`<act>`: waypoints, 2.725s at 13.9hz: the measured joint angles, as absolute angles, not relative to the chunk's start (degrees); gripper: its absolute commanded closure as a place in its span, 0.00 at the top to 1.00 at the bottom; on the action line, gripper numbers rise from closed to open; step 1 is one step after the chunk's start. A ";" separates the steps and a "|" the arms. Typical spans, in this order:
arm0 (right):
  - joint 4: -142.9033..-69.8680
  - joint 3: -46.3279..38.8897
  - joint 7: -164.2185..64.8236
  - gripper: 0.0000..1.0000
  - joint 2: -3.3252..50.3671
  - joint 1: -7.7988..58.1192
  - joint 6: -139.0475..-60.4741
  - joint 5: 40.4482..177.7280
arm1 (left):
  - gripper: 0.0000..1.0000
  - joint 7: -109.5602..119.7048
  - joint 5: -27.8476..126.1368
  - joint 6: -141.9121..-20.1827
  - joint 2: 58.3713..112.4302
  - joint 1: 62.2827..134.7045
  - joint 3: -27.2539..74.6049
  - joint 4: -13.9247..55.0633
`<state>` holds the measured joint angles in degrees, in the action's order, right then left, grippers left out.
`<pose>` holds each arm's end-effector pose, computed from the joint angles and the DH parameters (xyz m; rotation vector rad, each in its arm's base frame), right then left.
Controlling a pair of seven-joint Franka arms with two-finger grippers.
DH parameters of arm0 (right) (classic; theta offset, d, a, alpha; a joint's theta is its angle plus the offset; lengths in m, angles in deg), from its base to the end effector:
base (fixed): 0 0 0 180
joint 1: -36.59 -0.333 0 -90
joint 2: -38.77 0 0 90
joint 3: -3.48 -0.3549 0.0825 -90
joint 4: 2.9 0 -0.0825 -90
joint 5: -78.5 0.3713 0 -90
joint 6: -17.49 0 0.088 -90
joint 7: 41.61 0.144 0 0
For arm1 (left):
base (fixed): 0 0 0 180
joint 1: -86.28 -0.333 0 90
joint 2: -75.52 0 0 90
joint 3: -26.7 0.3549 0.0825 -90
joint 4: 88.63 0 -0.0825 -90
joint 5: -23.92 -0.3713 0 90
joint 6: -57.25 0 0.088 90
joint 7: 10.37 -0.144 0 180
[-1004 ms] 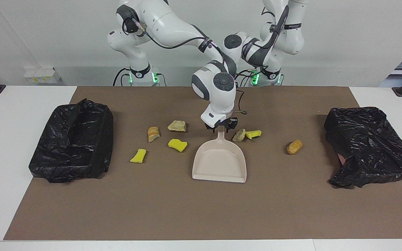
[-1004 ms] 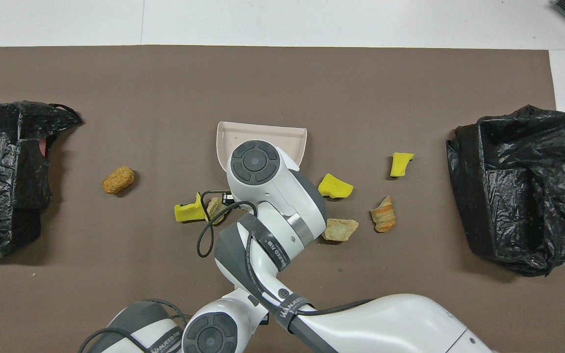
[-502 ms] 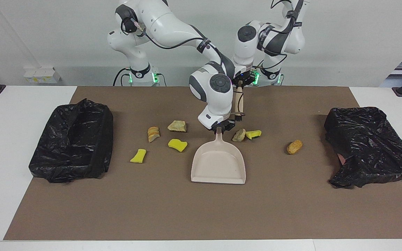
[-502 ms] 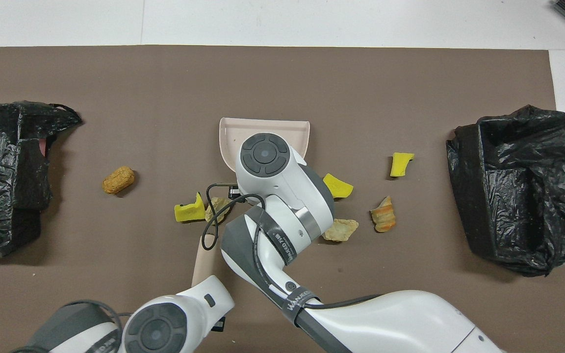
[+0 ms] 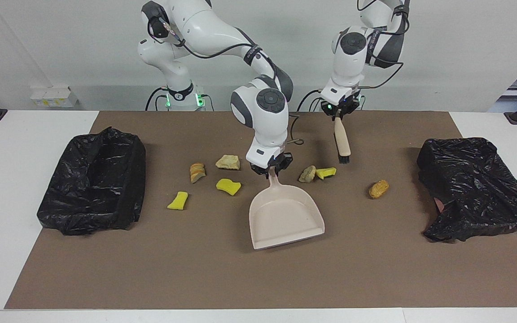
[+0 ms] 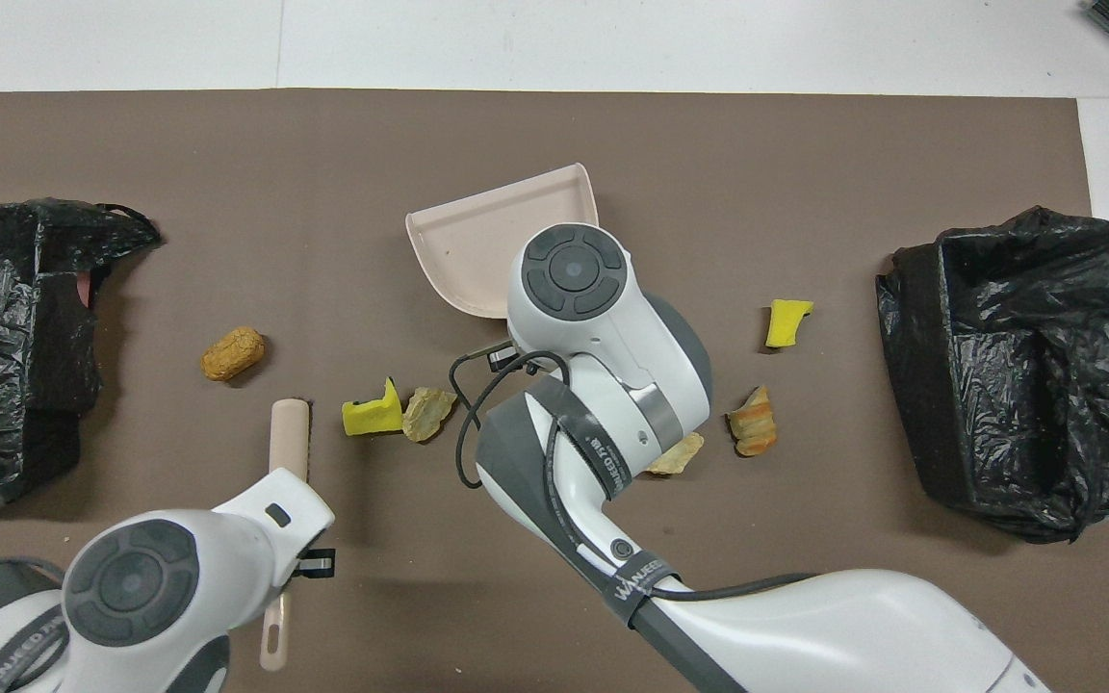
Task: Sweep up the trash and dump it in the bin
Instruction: 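Lift the dustpan with the right gripper while the left gripper grasps the brush, then set the dustpan by the trash while the left gripper brings the brush over, then sweep bread and sponge pieces into the dustpan with the left gripper's brush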
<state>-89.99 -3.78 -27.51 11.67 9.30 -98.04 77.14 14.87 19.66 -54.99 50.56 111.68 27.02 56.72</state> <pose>0.5841 0.3835 0.3946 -3.0498 -0.5429 -0.0155 0.3237 -0.1433 0.4181 -3.0187 0.0467 0.1532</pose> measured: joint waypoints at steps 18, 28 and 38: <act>-96.39 -4.00 -102.68 0.00 15.73 13.39 -91.57 66.22 | 0.00 -17.91 19.55 -69.62 69.57 83.41 25.98 49.00; -101.18 -3.93 -97.48 0.00 17.82 12.53 -91.42 65.33 | 0.00 9.26 25.51 -69.45 69.13 101.10 25.35 50.80; -101.98 -4.09 -93.26 0.00 17.82 12.06 -91.68 65.34 | 0.00 25.02 37.06 -79.14 72.68 120.77 25.22 48.84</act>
<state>-101.98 -4.09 -93.26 17.82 12.06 -91.68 65.34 25.02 37.06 -79.14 72.68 120.77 25.22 48.84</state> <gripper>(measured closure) 0.687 0.749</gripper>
